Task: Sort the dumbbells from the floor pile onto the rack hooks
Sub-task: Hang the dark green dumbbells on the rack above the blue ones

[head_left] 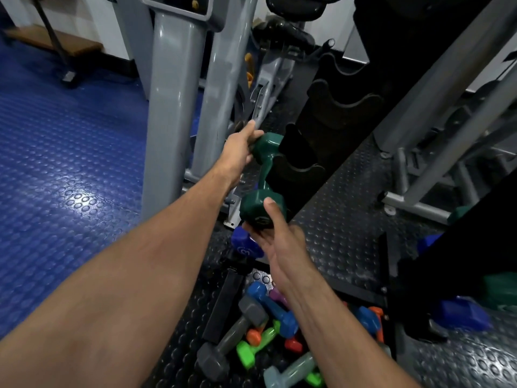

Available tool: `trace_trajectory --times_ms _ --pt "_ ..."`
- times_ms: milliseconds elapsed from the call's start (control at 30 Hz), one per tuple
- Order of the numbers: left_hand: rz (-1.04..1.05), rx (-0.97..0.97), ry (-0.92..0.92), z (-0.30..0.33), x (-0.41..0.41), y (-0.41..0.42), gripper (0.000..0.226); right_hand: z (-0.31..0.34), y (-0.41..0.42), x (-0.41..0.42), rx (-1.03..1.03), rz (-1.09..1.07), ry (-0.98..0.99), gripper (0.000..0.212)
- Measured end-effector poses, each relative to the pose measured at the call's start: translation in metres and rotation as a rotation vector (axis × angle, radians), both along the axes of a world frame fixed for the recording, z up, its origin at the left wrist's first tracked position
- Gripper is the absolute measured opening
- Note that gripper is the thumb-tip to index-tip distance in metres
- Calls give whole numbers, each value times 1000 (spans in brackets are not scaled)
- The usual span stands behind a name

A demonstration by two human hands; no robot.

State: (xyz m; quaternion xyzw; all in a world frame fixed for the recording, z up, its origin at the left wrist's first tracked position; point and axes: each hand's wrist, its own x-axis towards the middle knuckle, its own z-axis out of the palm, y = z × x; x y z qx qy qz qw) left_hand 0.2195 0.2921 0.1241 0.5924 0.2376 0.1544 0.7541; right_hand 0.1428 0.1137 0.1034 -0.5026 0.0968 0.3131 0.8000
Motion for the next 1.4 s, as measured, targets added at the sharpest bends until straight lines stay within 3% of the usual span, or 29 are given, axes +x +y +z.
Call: trace_trajectory --times_ms 467,633,900,1133,1267,1400 --pt "-163 -32 11 5 1 -7 67 -3 -4 -4 100 60 149 56" --pt "-208 -38 -2 15 9 -30 64 -13 -10 -8 166 103 229 78" --pt "-168 78 143 -5 11 -22 70 -20 -23 2 -215 77 -68 57" --pt "-231 77 143 -18 4 -18 63 -10 -28 9 -243 128 -129 49" --pt "-23 116 160 -29 -15 -20 43 -16 -49 10 -362 255 -214 66" --pt "144 147 241 -57 -62 -17 39 -41 -101 3 -564 378 -235 53"
